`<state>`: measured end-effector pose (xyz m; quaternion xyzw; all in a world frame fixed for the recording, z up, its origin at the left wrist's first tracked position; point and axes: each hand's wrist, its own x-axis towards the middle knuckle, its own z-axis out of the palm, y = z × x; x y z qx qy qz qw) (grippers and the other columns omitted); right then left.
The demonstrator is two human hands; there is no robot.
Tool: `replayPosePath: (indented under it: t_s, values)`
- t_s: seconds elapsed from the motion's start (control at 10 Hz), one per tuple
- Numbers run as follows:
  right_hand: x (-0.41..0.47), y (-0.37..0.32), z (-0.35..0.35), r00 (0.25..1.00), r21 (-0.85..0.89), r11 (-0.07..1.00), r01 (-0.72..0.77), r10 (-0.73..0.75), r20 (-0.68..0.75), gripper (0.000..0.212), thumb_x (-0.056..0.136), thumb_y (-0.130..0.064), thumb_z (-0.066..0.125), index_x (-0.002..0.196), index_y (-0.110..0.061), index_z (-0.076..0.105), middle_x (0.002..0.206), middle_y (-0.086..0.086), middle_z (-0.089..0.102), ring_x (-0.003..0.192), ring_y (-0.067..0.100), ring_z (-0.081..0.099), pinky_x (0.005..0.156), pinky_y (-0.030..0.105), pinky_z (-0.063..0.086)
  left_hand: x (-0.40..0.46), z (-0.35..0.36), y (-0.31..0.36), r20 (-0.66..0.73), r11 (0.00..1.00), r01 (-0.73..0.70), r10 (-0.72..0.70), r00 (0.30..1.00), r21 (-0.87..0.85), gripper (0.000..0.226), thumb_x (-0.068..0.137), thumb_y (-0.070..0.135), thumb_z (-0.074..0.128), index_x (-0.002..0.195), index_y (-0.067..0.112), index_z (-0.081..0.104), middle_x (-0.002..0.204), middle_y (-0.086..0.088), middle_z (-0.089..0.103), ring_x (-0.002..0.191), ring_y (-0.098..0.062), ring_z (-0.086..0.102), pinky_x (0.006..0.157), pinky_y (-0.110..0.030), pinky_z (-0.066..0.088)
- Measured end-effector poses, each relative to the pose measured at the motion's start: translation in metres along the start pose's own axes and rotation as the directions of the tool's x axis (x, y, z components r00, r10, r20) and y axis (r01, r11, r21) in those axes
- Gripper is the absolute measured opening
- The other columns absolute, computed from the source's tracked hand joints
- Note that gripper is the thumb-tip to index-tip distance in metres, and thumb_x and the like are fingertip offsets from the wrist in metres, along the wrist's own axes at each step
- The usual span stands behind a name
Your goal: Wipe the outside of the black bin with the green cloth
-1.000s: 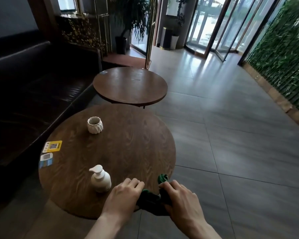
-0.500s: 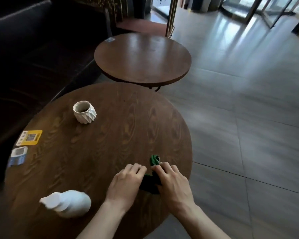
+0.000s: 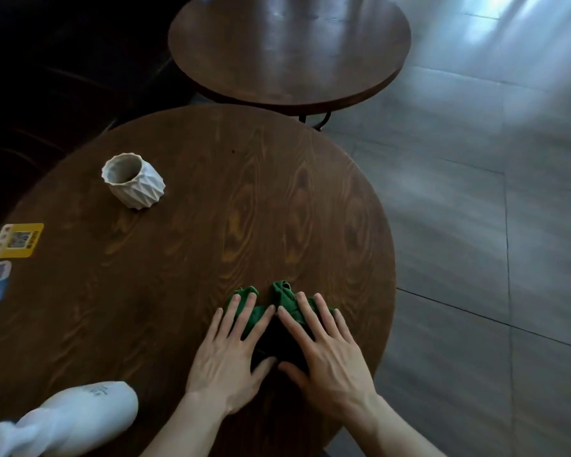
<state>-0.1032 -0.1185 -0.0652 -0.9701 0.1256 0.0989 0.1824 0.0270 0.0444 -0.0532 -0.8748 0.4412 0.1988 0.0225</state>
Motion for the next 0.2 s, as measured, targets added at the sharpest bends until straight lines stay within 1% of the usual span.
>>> replayPosePath:
  t_s: [0.1, 0.2]
  values:
    - [-0.003, 0.003, -0.006, 1.000, -0.002, 1.000, -0.015, 0.016, 0.025, 0.090, 0.097, -0.069, 0.043, 0.157, -0.050, -0.021, 0.173, -0.002, -0.020, 0.159, 0.031, -0.019, 0.130, 0.052, 0.003, -0.001, -0.004, -0.002, 0.003, 1.000, -0.009, 0.009, 1.000, -0.029, 0.074, 0.096, 0.066, 0.022, 0.149, 0.047, -0.027, 0.164, 0.005, -0.029, 0.149, -0.018, -0.034, 0.126, -0.045, -0.005]
    - [-0.010, -0.003, -0.018, 0.995, 0.015, 0.998, -0.058, 0.056, 0.088, 0.093, 0.097, -0.068, 0.046, 0.155, -0.052, -0.024, 0.173, -0.001, -0.021, 0.159, 0.031, -0.017, 0.131, 0.051, 0.006, -0.009, -0.015, -0.005, 0.027, 0.999, -0.017, 0.019, 0.999, -0.043, 0.072, 0.097, 0.065, 0.023, 0.150, 0.049, -0.023, 0.165, 0.008, -0.027, 0.150, -0.017, -0.029, 0.127, -0.044, -0.004]
